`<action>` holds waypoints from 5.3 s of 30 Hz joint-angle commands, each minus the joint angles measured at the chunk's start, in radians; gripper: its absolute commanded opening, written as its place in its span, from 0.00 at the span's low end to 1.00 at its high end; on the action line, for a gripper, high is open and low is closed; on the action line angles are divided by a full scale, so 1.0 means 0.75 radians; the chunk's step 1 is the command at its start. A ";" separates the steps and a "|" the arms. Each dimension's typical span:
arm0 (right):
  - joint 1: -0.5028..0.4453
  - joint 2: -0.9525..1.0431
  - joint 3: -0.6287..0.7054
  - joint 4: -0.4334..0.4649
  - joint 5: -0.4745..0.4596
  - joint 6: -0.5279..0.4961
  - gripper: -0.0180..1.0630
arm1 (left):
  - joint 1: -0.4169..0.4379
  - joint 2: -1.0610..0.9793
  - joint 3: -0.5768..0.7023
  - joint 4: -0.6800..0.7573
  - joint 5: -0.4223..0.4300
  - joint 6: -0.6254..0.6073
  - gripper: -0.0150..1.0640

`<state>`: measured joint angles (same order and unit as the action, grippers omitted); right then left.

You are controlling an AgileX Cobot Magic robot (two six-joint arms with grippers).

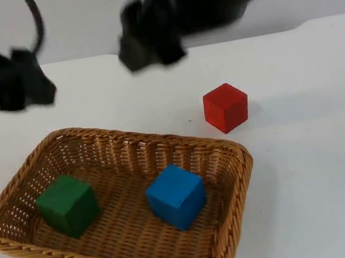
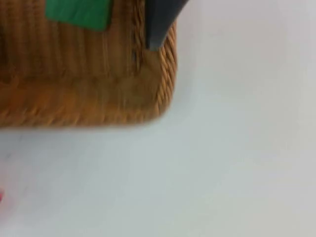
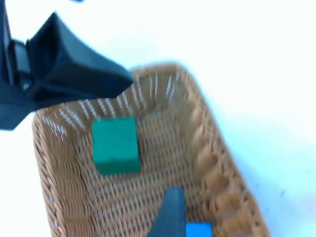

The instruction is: Pick up one cube with each hand and place exactly two cubes into the same basket, leaving the remaining cube outside.

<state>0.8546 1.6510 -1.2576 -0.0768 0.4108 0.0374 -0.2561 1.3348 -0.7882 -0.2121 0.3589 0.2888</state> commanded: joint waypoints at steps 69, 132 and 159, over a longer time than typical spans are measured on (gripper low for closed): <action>0.008 -1.182 0.643 -0.056 0.189 0.068 0.67 | 0.001 -1.131 0.165 -0.029 0.426 -0.002 0.80; 0.008 -2.201 0.815 -0.200 1.072 0.147 0.67 | 0.001 -1.780 0.355 0.259 0.978 -0.259 0.80; 0.008 -2.201 0.983 -0.243 0.911 0.200 0.67 | 0.001 -1.780 0.389 0.263 0.955 -0.267 0.80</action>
<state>0.8546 0.0019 -0.5253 -0.2564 1.1049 0.1842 -0.2561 0.0046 -0.5010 -0.0185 1.0859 0.0964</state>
